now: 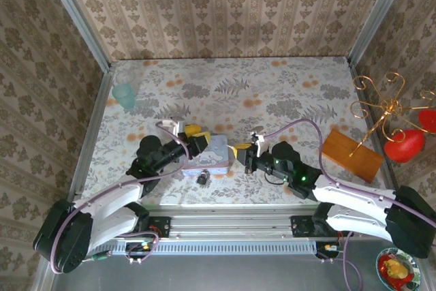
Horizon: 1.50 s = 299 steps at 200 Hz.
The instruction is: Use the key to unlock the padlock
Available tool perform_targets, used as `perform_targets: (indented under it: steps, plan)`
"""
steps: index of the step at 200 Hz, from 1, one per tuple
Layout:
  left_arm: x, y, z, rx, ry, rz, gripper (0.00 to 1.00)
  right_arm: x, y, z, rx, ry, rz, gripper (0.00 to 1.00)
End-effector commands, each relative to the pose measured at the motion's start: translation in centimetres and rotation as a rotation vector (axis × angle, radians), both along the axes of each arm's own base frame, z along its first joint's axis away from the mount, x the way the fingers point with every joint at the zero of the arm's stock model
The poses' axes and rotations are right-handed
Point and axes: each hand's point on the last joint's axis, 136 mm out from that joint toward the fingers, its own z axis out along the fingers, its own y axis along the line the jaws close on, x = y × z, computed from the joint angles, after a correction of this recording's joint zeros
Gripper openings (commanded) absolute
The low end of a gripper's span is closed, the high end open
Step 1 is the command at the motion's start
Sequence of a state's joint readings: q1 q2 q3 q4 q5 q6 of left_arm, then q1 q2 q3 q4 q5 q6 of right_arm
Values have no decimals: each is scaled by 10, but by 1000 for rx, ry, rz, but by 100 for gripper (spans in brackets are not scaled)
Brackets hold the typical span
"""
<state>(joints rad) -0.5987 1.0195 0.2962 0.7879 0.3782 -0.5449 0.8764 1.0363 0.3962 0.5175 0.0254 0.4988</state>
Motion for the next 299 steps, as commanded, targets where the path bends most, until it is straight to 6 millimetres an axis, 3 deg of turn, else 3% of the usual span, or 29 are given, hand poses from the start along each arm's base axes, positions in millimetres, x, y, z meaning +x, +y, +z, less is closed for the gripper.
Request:
perform_targets:
  steps: [1,27,49,101,142,202,231,244,272,299]
  plan:
    - [15,-3,28,-192,101,30,58,21,-10,26,276,70,-241,0]
    - [15,-27,27,-274,241,-72,52,19,-2,18,370,149,-287,0]
    - [12,-44,15,-339,379,-103,49,20,-4,10,439,201,-330,0]
    - [0,-75,-7,-392,512,-175,41,22,-2,1,454,261,-354,0]
    - [-3,-80,-11,-394,519,-184,37,21,-1,4,471,275,-344,0]
    - [-4,-83,-8,-389,531,-199,12,23,-2,0,461,292,-368,0]
    - [-6,-88,-4,-393,533,-216,1,24,-1,8,459,284,-343,0]
    - [-5,-91,-5,-383,547,-215,0,25,-3,10,444,294,-327,0]
    - [-4,-93,0,-361,539,-211,0,27,-6,22,461,286,-258,30]
    - [-4,-90,5,-357,530,-197,0,27,2,37,471,254,-157,41]
